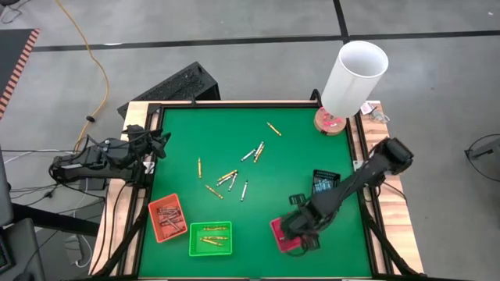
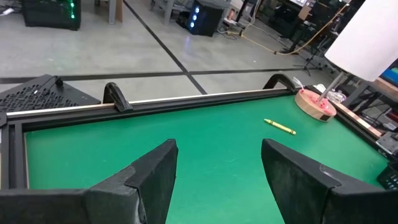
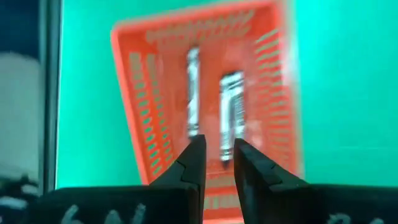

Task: Sort crayons
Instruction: Put the black crayon into the red bin

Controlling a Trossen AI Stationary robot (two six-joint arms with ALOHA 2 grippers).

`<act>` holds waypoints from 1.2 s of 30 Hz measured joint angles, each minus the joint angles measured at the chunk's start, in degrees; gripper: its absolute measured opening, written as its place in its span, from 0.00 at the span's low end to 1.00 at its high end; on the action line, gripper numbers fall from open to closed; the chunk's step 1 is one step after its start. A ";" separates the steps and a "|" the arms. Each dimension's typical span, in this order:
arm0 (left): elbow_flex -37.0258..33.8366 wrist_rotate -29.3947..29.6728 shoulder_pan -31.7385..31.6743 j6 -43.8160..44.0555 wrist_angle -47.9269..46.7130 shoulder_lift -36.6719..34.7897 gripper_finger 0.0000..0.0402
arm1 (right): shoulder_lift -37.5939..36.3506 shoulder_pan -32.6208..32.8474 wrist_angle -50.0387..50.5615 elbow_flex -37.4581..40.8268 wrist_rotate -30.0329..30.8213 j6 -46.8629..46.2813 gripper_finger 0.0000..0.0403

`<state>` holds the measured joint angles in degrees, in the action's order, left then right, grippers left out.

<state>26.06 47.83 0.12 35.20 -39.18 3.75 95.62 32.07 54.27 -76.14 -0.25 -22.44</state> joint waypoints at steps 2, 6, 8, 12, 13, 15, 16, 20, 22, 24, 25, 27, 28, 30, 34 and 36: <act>0.00 0.02 0.01 -0.02 0.00 -0.01 0.56 | -3.27 -1.55 -0.47 0.00 2.21 0.01 0.19; 0.00 0.00 0.00 -0.02 0.00 0.00 0.56 | -9.31 -6.08 -3.95 0.00 10.26 3.51 0.19; 0.00 0.00 0.02 -0.02 -0.02 0.00 0.56 | -11.52 -8.84 -6.83 0.00 14.65 7.91 0.19; 0.00 0.00 0.00 -0.02 0.00 -0.02 0.56 | -14.04 -14.86 -14.12 0.00 21.30 17.71 0.19; 0.00 0.00 0.01 -0.02 -0.01 -0.02 0.56 | -14.12 -16.59 -16.28 0.00 22.27 19.83 0.19; 0.00 0.00 0.01 -0.02 -0.01 0.00 0.56 | -14.05 -20.12 -20.78 0.00 22.98 23.50 0.19; 0.00 0.01 0.01 -0.07 -0.02 -0.01 0.56 | -13.70 -21.82 -22.79 0.00 22.91 24.96 0.19; 0.00 0.17 0.00 -0.15 -0.01 0.00 0.56 | -11.07 -28.03 -28.78 0.00 21.01 30.71 0.20; 0.00 0.22 0.00 -0.17 -0.02 0.00 0.56 | -9.46 -31.01 -30.95 0.00 19.37 32.35 0.20; 0.00 0.24 0.01 -0.17 -0.02 -0.01 0.56 | -7.27 -34.04 -33.02 0.00 16.02 32.36 0.20; 0.00 0.22 0.00 -0.19 -0.02 0.00 0.56 | -6.16 -35.47 -34.19 -0.01 13.30 32.49 0.20; 0.00 0.24 0.01 -0.20 -0.02 -0.01 0.56 | -3.35 -37.80 -35.23 -0.02 6.71 34.69 0.20; 0.00 0.23 0.02 -0.20 -0.03 0.00 0.56 | -1.84 -38.68 -35.86 -0.02 4.33 36.19 0.20; 0.00 0.22 0.01 -0.20 -0.07 0.00 0.56 | 1.12 -39.90 -36.22 -0.02 1.71 40.09 0.20; 0.00 0.23 0.01 -0.20 -0.20 -0.02 0.56 | 6.84 -41.44 -35.17 -0.96 1.53 45.98 0.20; 0.00 0.20 0.00 -0.17 -0.38 0.00 0.56 | 9.32 -42.24 -34.67 -2.16 1.61 46.98 0.20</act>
<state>26.06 48.03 0.12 35.03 -39.56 3.75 104.95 -10.17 19.60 -78.30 1.37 24.55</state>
